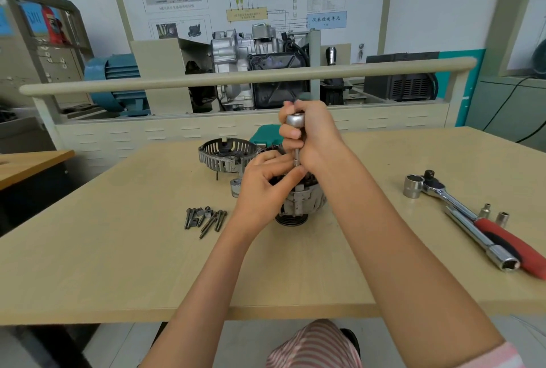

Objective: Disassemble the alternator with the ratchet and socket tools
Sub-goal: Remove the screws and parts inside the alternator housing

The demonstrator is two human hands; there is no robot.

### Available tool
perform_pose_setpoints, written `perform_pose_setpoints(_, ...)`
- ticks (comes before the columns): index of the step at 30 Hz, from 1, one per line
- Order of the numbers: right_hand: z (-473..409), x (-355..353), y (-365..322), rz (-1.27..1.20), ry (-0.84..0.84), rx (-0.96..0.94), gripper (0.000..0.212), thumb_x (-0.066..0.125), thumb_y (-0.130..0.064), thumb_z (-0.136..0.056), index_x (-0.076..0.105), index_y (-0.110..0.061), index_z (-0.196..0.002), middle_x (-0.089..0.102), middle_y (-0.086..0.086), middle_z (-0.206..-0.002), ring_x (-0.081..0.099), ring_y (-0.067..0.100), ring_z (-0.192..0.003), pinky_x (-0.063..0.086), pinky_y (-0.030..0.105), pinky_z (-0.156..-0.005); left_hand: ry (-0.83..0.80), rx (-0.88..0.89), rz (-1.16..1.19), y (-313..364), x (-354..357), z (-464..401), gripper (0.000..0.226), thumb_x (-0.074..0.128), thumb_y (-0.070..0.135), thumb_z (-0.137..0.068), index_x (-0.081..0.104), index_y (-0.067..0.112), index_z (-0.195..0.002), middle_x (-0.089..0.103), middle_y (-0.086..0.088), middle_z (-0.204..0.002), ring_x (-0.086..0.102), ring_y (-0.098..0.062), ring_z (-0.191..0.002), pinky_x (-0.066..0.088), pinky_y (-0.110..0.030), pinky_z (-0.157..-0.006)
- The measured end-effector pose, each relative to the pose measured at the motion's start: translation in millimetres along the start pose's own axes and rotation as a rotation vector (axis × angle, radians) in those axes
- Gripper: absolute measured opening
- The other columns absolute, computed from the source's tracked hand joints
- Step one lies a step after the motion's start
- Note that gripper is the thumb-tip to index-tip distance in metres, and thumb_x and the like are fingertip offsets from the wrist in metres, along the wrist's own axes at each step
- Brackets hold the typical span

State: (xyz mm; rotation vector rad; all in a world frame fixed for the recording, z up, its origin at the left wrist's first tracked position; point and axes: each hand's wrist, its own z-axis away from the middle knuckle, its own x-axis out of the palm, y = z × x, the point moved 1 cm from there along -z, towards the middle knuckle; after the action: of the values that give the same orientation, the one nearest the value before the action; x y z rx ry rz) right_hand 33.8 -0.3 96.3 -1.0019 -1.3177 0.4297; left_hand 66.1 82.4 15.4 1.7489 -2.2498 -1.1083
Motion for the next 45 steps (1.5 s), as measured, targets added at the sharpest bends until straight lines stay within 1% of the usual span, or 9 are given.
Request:
perform_pose_setpoints(4, -1, 0, 4, -0.047, 0.248, -0.230, 0.015, 0.025, -0.012, -0.099, 0.038, -0.008, -0.094, 0.045, 0.000, -0.060, 0.031, 0.010, -0.036, 0.018, 0.012, -0.029, 0.030, -0.034, 0.031, 3, 2, 0, 0.030, 0.058, 0.018, -0.085, 0.064, 0.028, -0.057, 0.055, 0.008, -0.055, 0.039, -0.008, -0.069, 0.033, -0.011, -0.078)
perform_pose_setpoints(11, -1, -7, -9, 0.007, -0.220, 0.160, 0.022, 0.030, -0.011, -0.096, 0.040, -0.015, -0.076, 0.043, -0.010, -0.046, 0.024, 0.003, -0.025, 0.013, 0.014, -0.025, -0.009, -0.105, 0.021, -1, -1, 2, 0.029, 0.060, 0.015, -0.091, 0.062, -0.008, -0.073, 0.061, -0.018, -0.080, 0.047, -0.004, -0.089, 0.030, -0.014, -0.094)
perform_pose_setpoints(14, 0, -4, -6, 0.020, -0.092, 0.073, 0.028, 0.029, -0.012, -0.097, 0.043, -0.015, -0.072, 0.045, -0.009, -0.044, 0.032, 0.004, -0.028, 0.019, 0.014, -0.028, -0.001, -0.041, 0.000, 0, 0, 1, 0.028, 0.058, 0.017, -0.090, 0.067, -0.004, -0.073, 0.062, -0.020, -0.075, 0.048, -0.013, -0.085, 0.029, -0.013, -0.094)
perform_pose_setpoints(17, -2, -1, -3, -0.101, 0.085, -0.023, 0.039, 0.027, -0.016, -0.100, 0.046, -0.011, -0.067, 0.050, 0.000, -0.044, 0.044, 0.009, -0.034, 0.034, 0.017, -0.033, 0.057, -0.042, -0.005, 2, 2, 1, 0.015, 0.061, 0.016, -0.089, 0.075, 0.015, -0.086, 0.064, 0.017, -0.073, 0.045, 0.005, -0.081, 0.033, -0.023, -0.093)
perform_pose_setpoints(22, -2, -2, -6, -0.239, 0.187, -0.059, 0.038, 0.025, -0.011, -0.099, 0.044, -0.009, -0.066, 0.050, 0.006, -0.051, 0.047, 0.013, -0.045, 0.036, 0.018, -0.036, 0.109, -0.103, -0.023, 5, 6, 1, 0.014, 0.062, 0.015, -0.089, 0.075, 0.019, -0.088, 0.069, 0.003, -0.082, 0.047, -0.004, -0.093, 0.034, -0.043, -0.101)
perform_pose_setpoints(27, -4, -4, -12, -0.060, -0.050, 0.116, 0.030, 0.022, -0.004, -0.092, 0.039, -0.014, -0.069, 0.039, -0.009, -0.038, 0.034, 0.004, -0.028, 0.021, 0.014, -0.032, 0.054, -0.168, 0.003, 5, 1, 0, 0.015, 0.061, 0.015, -0.089, 0.073, 0.012, -0.079, 0.061, 0.022, -0.085, 0.048, 0.003, -0.100, 0.033, -0.026, -0.098)
perform_pose_setpoints(35, -8, -3, -16, 0.048, -0.343, 0.409, 0.027, 0.033, -0.019, -0.095, 0.043, -0.017, -0.070, 0.036, -0.010, -0.036, 0.028, 0.002, -0.025, 0.013, 0.013, -0.032, -0.018, -0.112, 0.010, 8, -4, -1, 0.029, 0.059, 0.012, -0.091, 0.064, -0.009, -0.071, 0.061, -0.023, -0.079, 0.047, 0.002, -0.080, 0.030, -0.004, -0.083)
perform_pose_setpoints(39, -4, 0, -13, 0.041, -0.180, 0.250, 0.034, 0.033, -0.014, -0.096, 0.036, -0.019, -0.063, 0.036, -0.010, -0.037, 0.029, 0.002, -0.026, 0.015, 0.013, -0.031, -0.021, -0.062, 0.018, 5, -2, -2, 0.036, 0.059, 0.009, -0.090, 0.054, -0.010, -0.060, 0.048, -0.028, -0.062, 0.042, -0.027, -0.076, 0.030, -0.006, -0.084)
perform_pose_setpoints(45, -5, 4, 1, -0.123, 0.296, -0.240, 0.023, 0.027, -0.004, -0.097, 0.042, -0.001, -0.081, 0.051, 0.009, -0.057, 0.047, 0.009, -0.030, 0.040, 0.017, -0.033, 0.097, -0.107, -0.005, 4, 4, 1, 0.016, 0.061, 0.012, -0.089, 0.075, 0.016, -0.082, 0.059, 0.017, -0.069, 0.047, -0.011, -0.088, 0.037, -0.027, -0.087)
